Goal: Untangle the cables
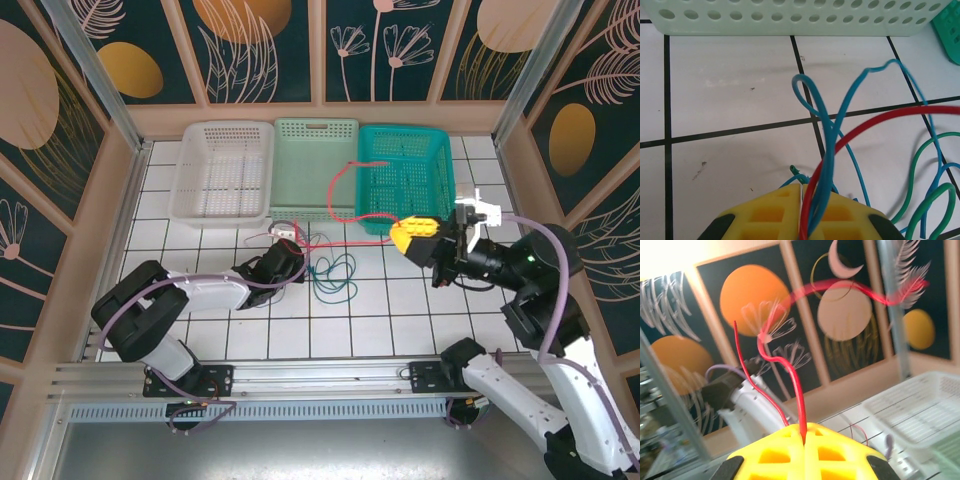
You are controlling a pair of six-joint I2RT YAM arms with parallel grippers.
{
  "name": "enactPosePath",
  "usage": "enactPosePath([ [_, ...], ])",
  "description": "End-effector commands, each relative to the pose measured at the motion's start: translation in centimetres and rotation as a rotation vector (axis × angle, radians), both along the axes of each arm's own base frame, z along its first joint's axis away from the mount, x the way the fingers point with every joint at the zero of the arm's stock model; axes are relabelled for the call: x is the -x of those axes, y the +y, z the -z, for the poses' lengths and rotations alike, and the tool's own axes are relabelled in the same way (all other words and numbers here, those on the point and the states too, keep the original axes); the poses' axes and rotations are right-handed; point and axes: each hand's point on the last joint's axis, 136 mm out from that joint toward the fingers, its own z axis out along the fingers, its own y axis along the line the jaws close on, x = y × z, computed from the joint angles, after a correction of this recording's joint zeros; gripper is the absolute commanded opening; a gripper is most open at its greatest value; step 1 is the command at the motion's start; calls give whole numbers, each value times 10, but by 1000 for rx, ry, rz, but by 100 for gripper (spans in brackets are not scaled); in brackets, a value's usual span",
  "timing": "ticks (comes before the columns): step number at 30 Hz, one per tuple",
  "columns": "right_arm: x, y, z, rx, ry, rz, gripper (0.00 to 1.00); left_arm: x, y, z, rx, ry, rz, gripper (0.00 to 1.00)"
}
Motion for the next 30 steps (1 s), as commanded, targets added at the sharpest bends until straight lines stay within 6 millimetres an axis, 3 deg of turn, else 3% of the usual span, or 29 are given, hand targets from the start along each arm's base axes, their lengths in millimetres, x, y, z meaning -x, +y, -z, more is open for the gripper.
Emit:
enactPosePath([
  [1, -14, -24, -21, -34, -86, 204, 0, -2, 0, 4, -18, 1, 8, 11],
  [4, -39, -30, -11, -17, -26, 317, 0, -3, -4, 4, -31, 6, 36, 12],
  [8, -91, -22, 50, 119, 138, 429, 0, -5, -13, -6, -14, -6, 69, 15],
  [11, -119, -22, 86, 174, 183, 520, 0, -6, -12, -16, 17, -12, 43, 30],
  [12, -126, -22, 95, 188, 189, 538, 0, -5, -11, -19, 35, -16, 34, 31],
  [14, -136, -20, 111, 218, 201, 556, 0, -1, -9, -23, 69, -15, 20, 34],
  [20, -152, -21, 156, 324, 261, 600, 0, 11, 5, -41, 137, -24, -11, 65],
  [26, -157, -20, 193, 357, 308, 605, 0, 25, 39, -16, -2, 51, -94, 80],
  [30, -161, -16, 204, 370, 320, 599, 0, 30, 48, -17, 20, 59, -135, 98],
])
